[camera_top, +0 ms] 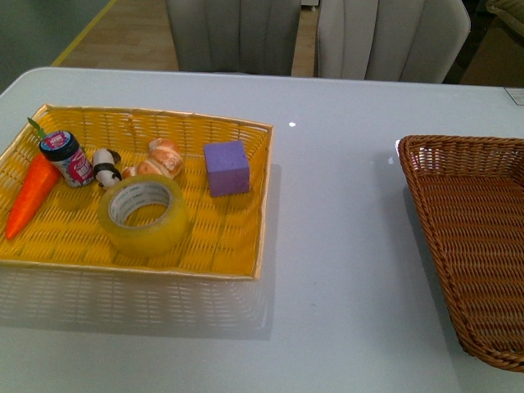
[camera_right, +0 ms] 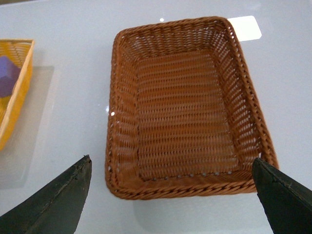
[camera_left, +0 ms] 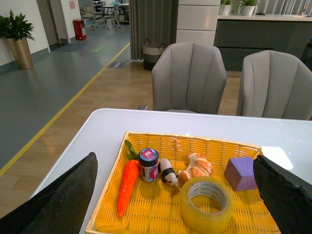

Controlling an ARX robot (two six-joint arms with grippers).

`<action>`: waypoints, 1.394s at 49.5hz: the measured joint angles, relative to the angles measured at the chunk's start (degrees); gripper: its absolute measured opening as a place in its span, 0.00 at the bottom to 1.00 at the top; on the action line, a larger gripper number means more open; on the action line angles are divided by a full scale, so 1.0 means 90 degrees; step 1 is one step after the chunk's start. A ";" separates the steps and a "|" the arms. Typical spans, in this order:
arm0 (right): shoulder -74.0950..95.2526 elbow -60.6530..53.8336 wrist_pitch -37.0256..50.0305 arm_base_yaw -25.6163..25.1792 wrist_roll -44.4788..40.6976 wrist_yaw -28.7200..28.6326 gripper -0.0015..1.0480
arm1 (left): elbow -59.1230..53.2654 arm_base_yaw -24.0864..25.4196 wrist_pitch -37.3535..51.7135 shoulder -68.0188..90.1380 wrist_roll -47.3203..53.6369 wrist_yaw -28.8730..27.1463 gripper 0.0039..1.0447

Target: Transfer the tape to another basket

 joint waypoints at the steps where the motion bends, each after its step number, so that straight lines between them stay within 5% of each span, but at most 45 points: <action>1: 0.0260 0.0046 0.0226 -0.0129 -0.0092 -0.0066 0.91 | 0.0000 0.0000 0.0000 0.0000 0.0000 0.0000 0.92; 18: 0.5909 0.2047 0.3570 -0.0947 -0.1452 -0.0175 0.91 | 0.0000 0.0000 0.0000 0.0000 0.0000 0.0000 0.92; 33: 0.9112 0.4277 0.3317 -0.0920 -0.1892 0.0282 0.91 | 0.0000 0.0000 0.0000 0.0000 -0.0002 0.0000 0.92; 56: 1.1225 0.5986 0.2601 -0.0816 -0.2055 0.0726 0.91 | 0.0000 0.0000 0.0000 0.0000 0.0000 0.0000 0.92; 69: 1.1324 0.6030 0.2346 -0.0804 -0.1865 0.0493 0.45 | 0.0000 0.0000 0.0000 0.0000 0.0000 0.0000 0.92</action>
